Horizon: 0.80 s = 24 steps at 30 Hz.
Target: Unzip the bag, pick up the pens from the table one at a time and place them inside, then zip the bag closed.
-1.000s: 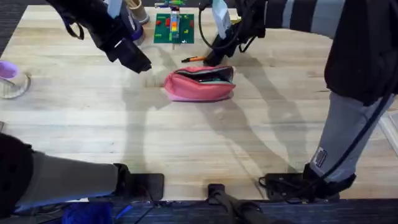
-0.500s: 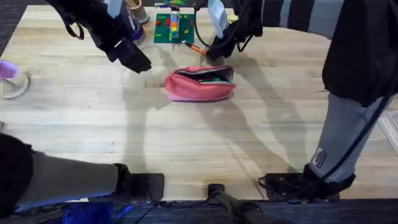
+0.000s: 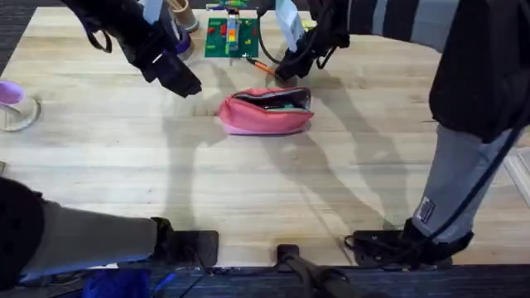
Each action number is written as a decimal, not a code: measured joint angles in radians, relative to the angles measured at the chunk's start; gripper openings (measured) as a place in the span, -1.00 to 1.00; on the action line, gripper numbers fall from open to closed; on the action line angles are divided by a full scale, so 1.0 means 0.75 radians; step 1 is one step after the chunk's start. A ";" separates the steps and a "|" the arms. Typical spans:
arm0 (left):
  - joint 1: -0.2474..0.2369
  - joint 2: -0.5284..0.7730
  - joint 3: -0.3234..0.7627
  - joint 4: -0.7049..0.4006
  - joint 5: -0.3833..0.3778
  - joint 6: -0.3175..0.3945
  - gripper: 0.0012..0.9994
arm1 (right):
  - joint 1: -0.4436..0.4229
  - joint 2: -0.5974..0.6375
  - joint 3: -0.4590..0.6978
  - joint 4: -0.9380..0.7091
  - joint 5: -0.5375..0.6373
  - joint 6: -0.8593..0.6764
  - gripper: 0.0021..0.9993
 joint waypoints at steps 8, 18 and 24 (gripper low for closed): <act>0.000 0.000 0.000 0.000 0.000 0.000 0.99 | 0.010 -0.048 -0.005 -0.193 0.046 -0.097 -0.94; 0.000 0.000 0.000 0.000 0.000 0.000 0.99 | -0.053 -0.098 -0.046 -0.256 0.068 -0.121 -0.94; 0.000 0.000 0.000 0.000 0.000 0.000 0.99 | -0.148 -0.123 -0.047 -0.267 0.124 -0.122 -0.94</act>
